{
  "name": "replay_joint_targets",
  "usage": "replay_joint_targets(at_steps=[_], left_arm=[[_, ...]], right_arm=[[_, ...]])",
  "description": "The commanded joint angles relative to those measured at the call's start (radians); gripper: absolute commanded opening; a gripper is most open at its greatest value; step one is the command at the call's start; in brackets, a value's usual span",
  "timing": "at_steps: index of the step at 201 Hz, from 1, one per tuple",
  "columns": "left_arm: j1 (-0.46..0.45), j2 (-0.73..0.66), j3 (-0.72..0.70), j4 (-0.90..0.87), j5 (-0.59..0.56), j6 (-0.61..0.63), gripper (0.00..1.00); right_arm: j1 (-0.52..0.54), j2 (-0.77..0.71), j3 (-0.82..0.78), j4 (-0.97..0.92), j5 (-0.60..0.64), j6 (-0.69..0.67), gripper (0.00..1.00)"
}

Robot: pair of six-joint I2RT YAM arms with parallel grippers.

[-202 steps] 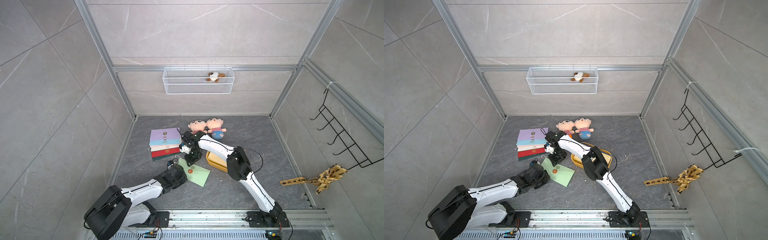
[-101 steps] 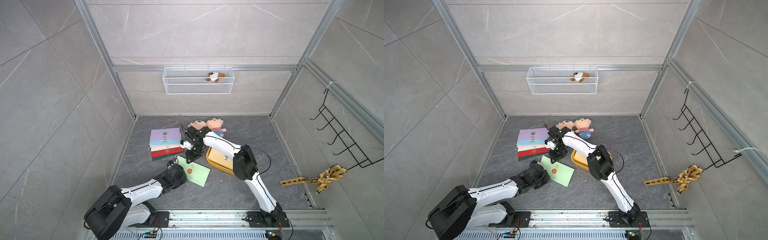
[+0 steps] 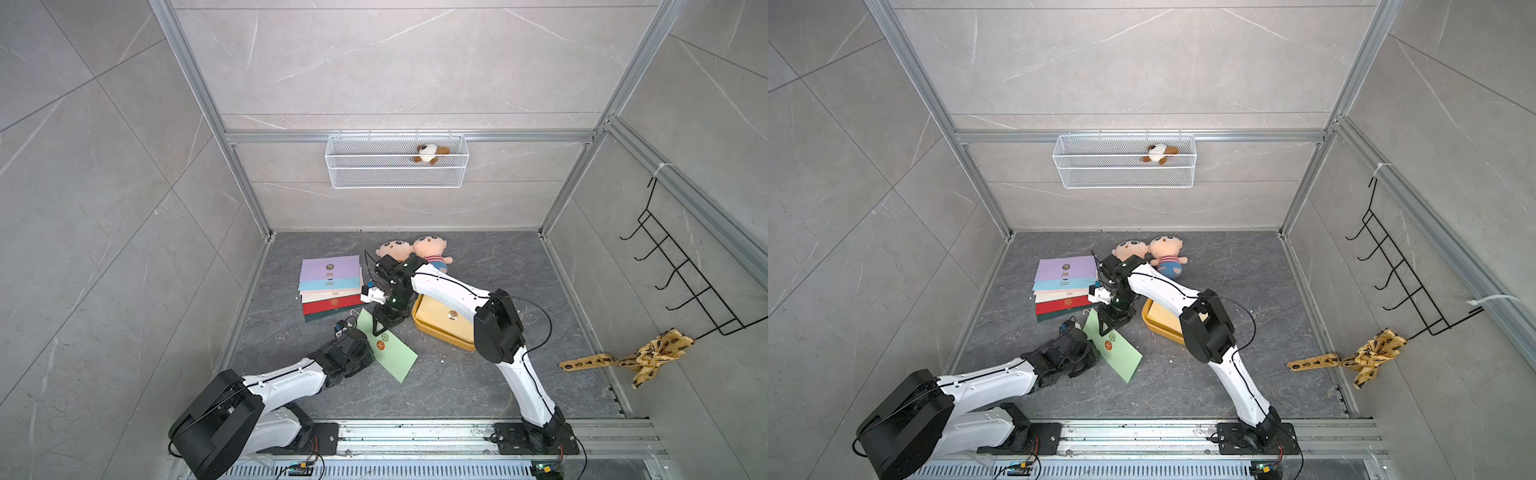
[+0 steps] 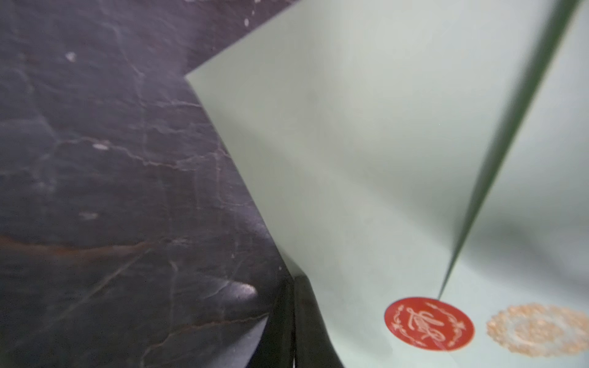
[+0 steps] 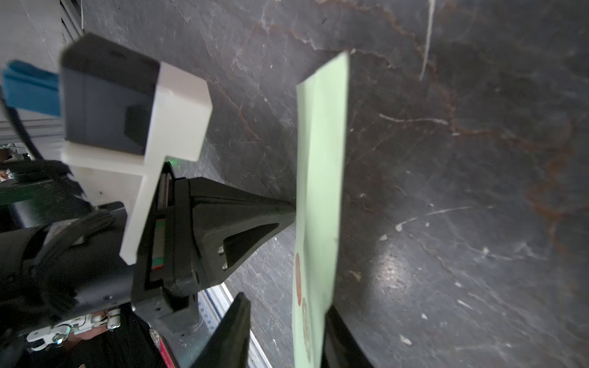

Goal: Put the sealed envelopes into the storage box
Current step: Pick up the envelope from the center of the board.

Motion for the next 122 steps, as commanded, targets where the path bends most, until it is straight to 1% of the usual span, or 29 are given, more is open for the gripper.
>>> replay_joint_targets(at_steps=[1,17,36,62,69,80,93,103,122], left_arm=[[-0.002,0.046,-0.047,-0.171,-0.031,0.023,0.07],[-0.001,0.043,-0.047,-0.173,-0.032,0.024,0.07],[-0.002,0.03,-0.048,-0.173,-0.031,0.025,0.08],[-0.002,-0.013,-0.044,-0.19,-0.043,0.023,0.19],[-0.001,-0.028,-0.041,-0.198,-0.048,0.024,0.24],[-0.002,-0.058,-0.036,-0.211,-0.054,0.024,0.34],[-0.001,-0.097,-0.026,-0.232,-0.068,0.024,0.42],[-0.003,-0.127,-0.019,-0.252,-0.082,0.025,0.46],[-0.002,-0.169,-0.009,-0.284,-0.099,0.029,0.47]], right_arm=[[0.004,-0.017,-0.01,-0.022,-0.015,-0.005,0.32],[0.004,-0.022,-0.01,-0.017,0.024,0.001,0.27],[0.004,-0.013,0.031,-0.05,0.082,0.007,0.11],[0.004,-0.04,0.092,-0.112,0.153,-0.036,0.0],[0.003,-0.057,0.108,-0.133,0.183,-0.057,0.0],[0.001,-0.078,0.153,-0.183,0.232,-0.102,0.0],[-0.011,-0.123,0.186,-0.225,0.266,-0.151,0.0],[-0.023,-0.163,0.207,-0.258,0.298,-0.189,0.0],[-0.054,-0.238,0.215,-0.293,0.372,-0.247,0.0]])
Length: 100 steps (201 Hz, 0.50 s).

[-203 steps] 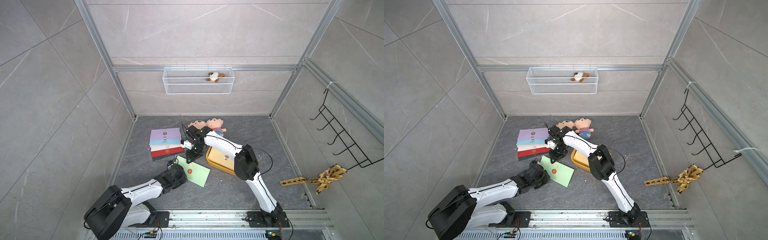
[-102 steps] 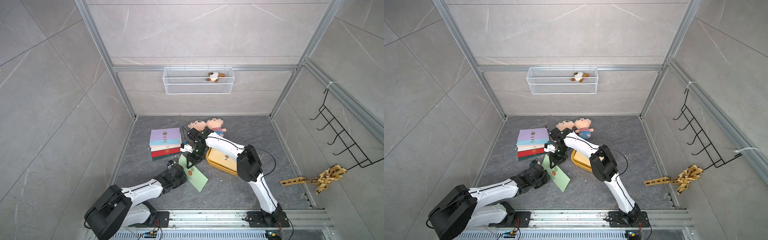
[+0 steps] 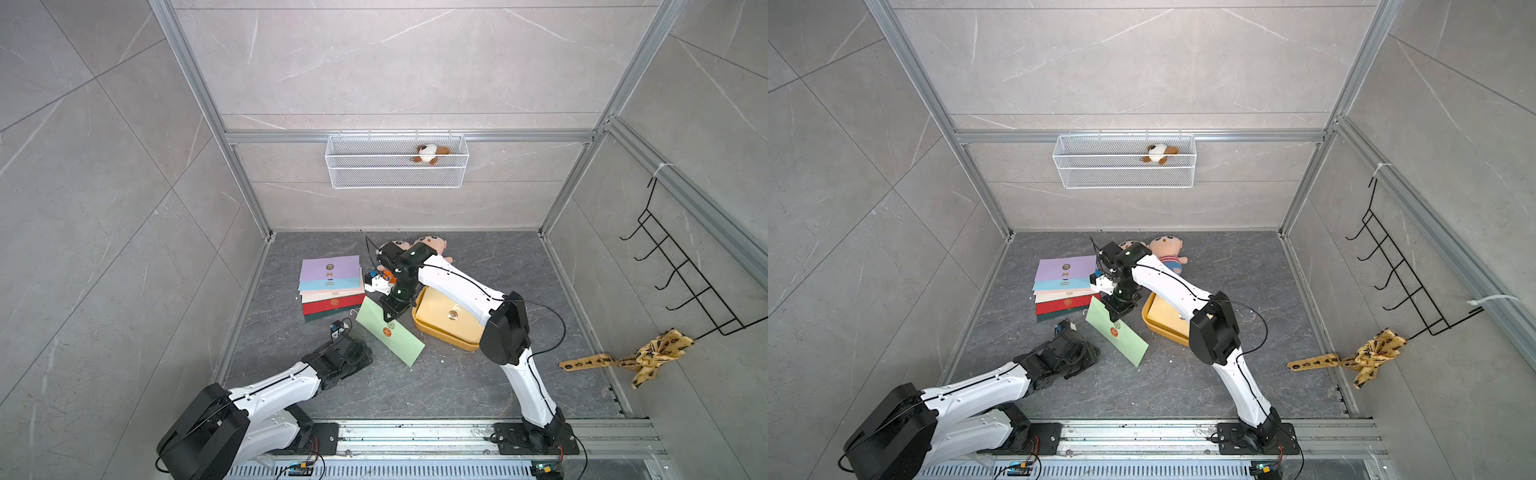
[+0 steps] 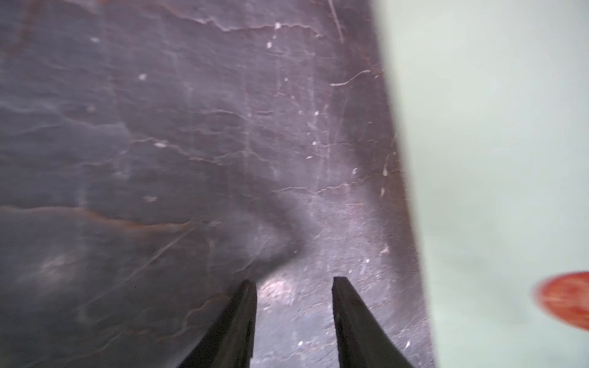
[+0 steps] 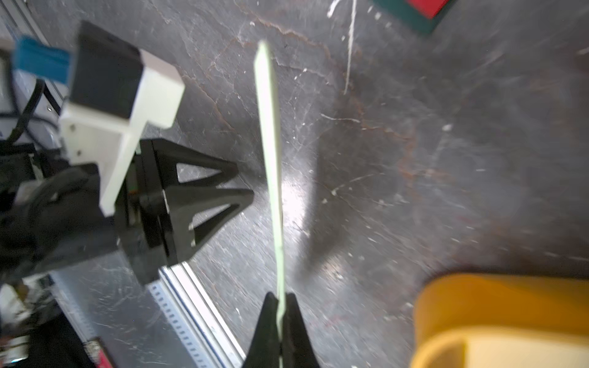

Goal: Put the sealed envelopes into the storage box
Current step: Pick up the envelope from the center of the board, then place the envelope in the storage box.

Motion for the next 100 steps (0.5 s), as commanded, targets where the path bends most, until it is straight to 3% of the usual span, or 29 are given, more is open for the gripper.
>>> replay_joint_targets(at_steps=[1,42,62,100], left_arm=[[-0.001,-0.041,-0.008,-0.164,-0.051,0.015,0.47],[-0.001,-0.086,-0.009,-0.204,-0.059,0.02,0.48],[-0.001,-0.093,-0.011,-0.209,-0.062,0.023,0.48],[-0.001,-0.093,-0.008,-0.221,-0.069,0.03,0.48]], right_arm=[[-0.042,-0.156,0.053,-0.116,0.128,-0.125,0.0],[-0.144,-0.339,-0.094,-0.095,0.261,-0.292,0.0],[-0.212,-0.414,-0.196,-0.039,0.246,-0.356,0.0],[-0.265,-0.403,-0.316,0.033,0.274,-0.411,0.0]])
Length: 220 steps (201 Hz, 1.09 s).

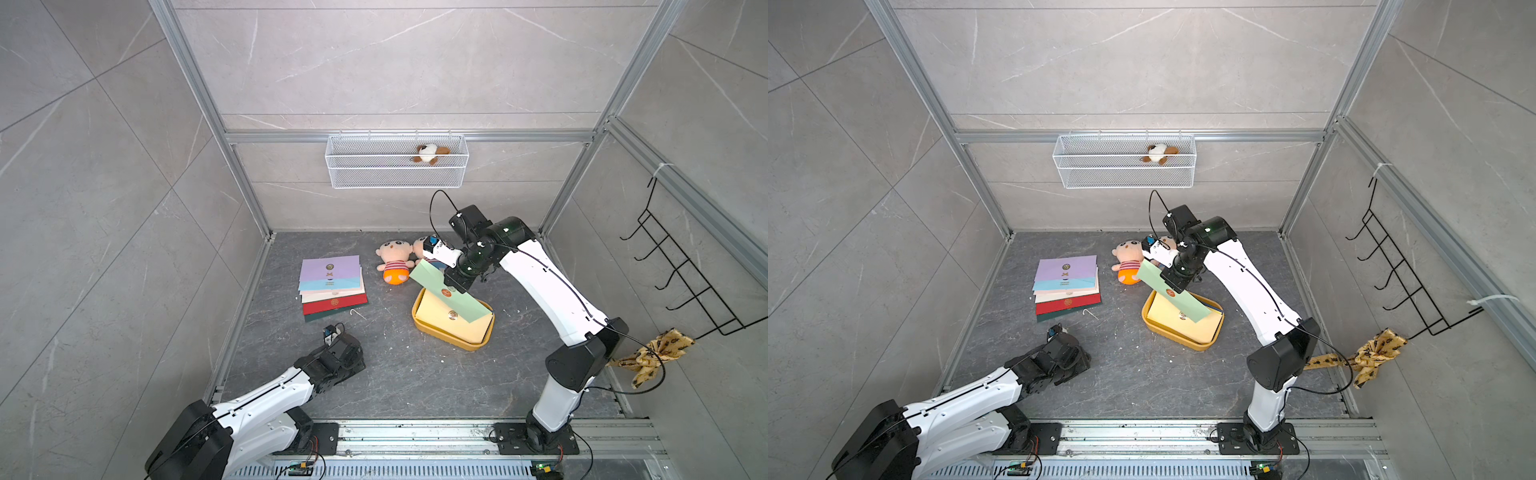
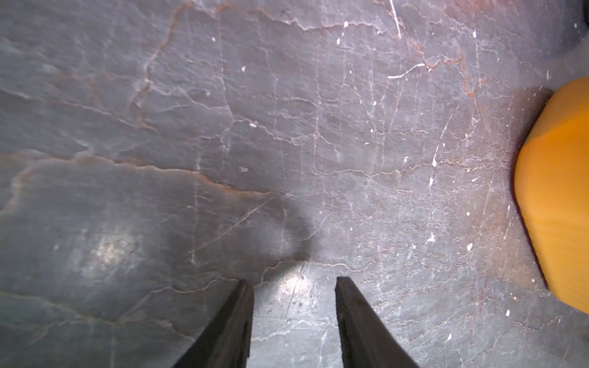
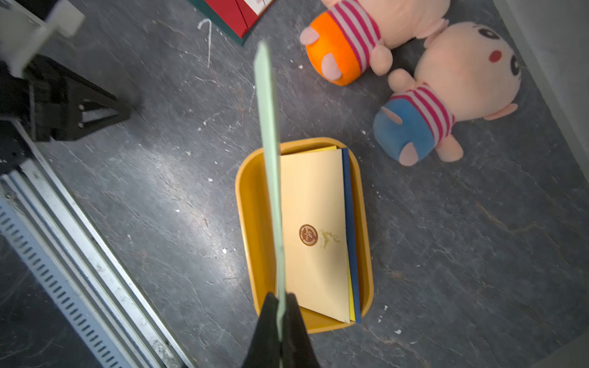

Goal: Put the sealed envelopes into the storage box
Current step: Place the envelope in the storage box.

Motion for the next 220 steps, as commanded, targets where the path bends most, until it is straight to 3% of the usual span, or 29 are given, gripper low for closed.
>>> replay_joint_targets(at_steps=[1,75,169,220], left_arm=[[-0.001,-0.006,-0.008,-0.057,-0.022,0.023,0.48],[-0.001,-0.016,-0.023,-0.054,-0.025,0.02,0.48],[-0.001,0.006,-0.025,-0.036,-0.013,0.024,0.48],[-0.001,0.01,-0.013,-0.042,-0.017,0.029,0.49]], right_arm=[[-0.015,0.04,-0.071,0.057,0.022,-0.082,0.0],[-0.036,0.156,-0.098,0.056,0.044,-0.14,0.0],[-0.027,0.192,-0.167,0.046,0.052,-0.173,0.0],[-0.024,0.105,-0.17,0.05,0.025,-0.181,0.0]])
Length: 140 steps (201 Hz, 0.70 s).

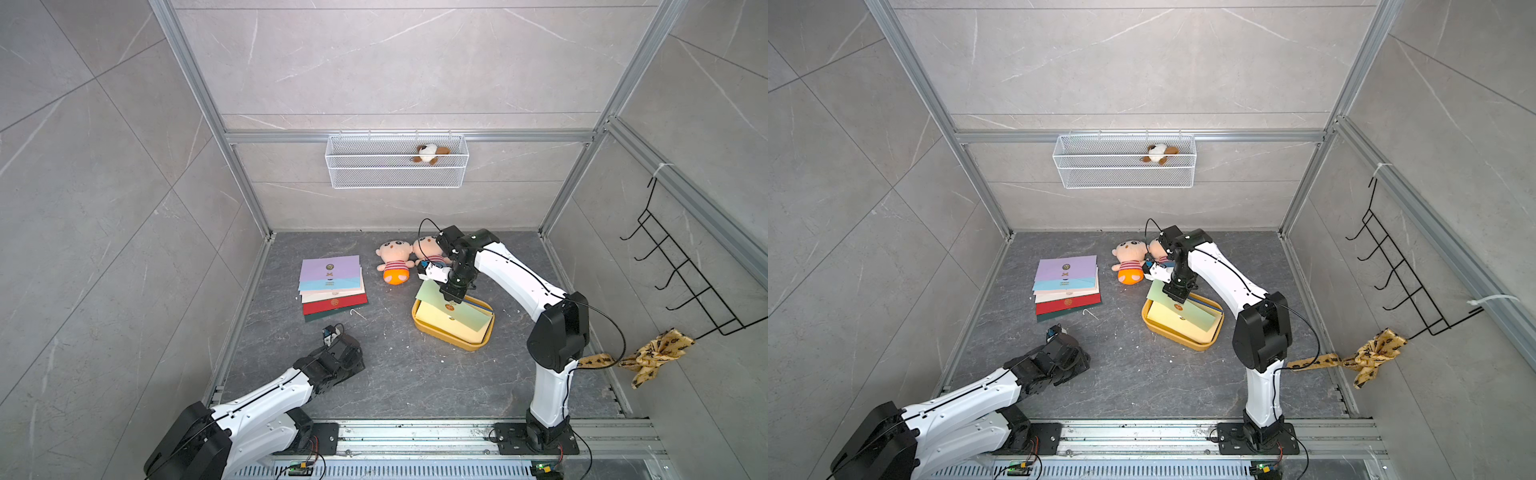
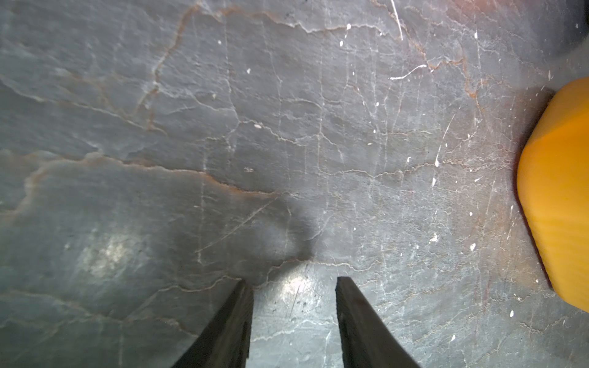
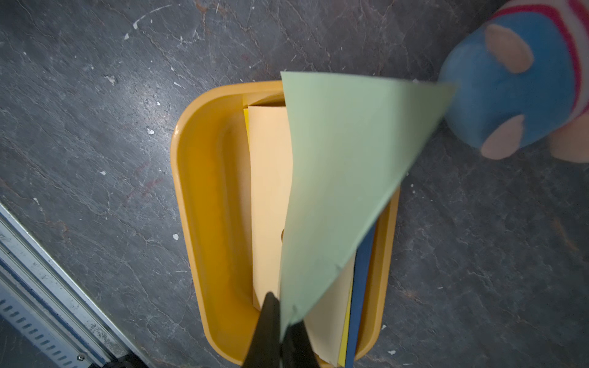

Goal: Put the sealed envelopes into the storage box
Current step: Place the envelope in the storage box.

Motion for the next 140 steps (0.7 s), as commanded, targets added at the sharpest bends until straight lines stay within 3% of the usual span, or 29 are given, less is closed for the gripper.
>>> replay_joint_targets(at_steps=[1,46,125,140], left_arm=[[-0.001,0.021,-0.007,-0.038,-0.011,0.026,0.49],[-0.001,0.037,-0.007,-0.031,-0.007,0.029,0.48],[-0.001,0.028,-0.02,-0.025,-0.003,0.026,0.48],[0.0,0.029,-0.019,-0.022,-0.006,0.025,0.49]], right_arm=[[0.007,-0.053,-0.026,-0.03,-0.015,-0.024,0.0],[0.007,-0.099,-0.067,-0.012,0.005,-0.035,0.0],[0.019,-0.035,-0.103,-0.004,0.009,-0.04,0.0],[0.021,-0.018,-0.095,0.004,-0.001,-0.031,0.06]])
